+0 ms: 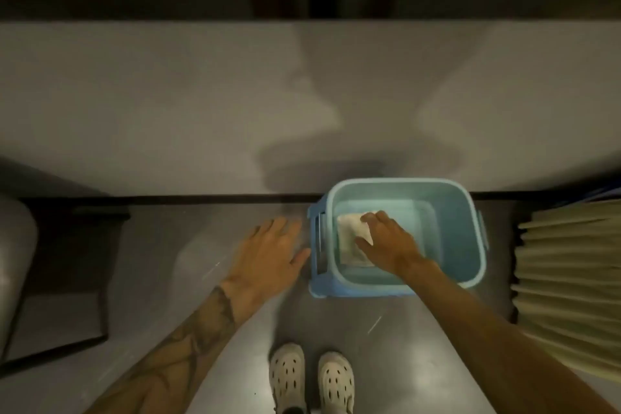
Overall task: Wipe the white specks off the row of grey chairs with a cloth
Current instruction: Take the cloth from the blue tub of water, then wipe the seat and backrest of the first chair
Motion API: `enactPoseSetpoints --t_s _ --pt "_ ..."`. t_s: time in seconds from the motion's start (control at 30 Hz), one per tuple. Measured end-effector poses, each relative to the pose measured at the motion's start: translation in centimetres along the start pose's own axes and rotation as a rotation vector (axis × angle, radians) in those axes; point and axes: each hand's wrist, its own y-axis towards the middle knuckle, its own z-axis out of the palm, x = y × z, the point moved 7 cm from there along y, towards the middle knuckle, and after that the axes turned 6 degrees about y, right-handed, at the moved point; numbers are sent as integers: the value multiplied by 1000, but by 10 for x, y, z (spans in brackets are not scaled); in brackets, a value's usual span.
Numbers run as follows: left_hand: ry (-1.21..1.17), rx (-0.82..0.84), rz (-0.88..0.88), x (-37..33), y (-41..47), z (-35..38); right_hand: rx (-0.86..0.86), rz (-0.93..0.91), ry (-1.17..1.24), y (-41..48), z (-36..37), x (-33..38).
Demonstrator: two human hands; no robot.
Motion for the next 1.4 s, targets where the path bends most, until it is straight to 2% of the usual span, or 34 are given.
enactPoseSetpoints --t_s 0.2,0.37,0.5,0.67,0.83,1.03,1.23,1.4 --pt "-33 14 -14 15 33 54 -74 27 -160 51 49 -18" --pt "-60 30 -21 14 40 64 -126 31 -124 56 54 -18" --pt "-73 15 -19 5 27 46 -117 40 -36 35 37 -13" --pt "-100 -3 -36 -2 -20 -19 -170 9 33 -24 -33 24" --pt "-105 -49 -94 12 -101 -106 -214 -164 70 -104 -106 118" --pt "-163 -173 -226 71 -223 -197 -239 -336 101 -192 -152 262" --pt "-167 -264 -323 171 -340 -238 -254 -496 97 -253 -136 417" --pt "-160 -317 -364 270 -440 -230 -280 -600 89 -304 -76 543"
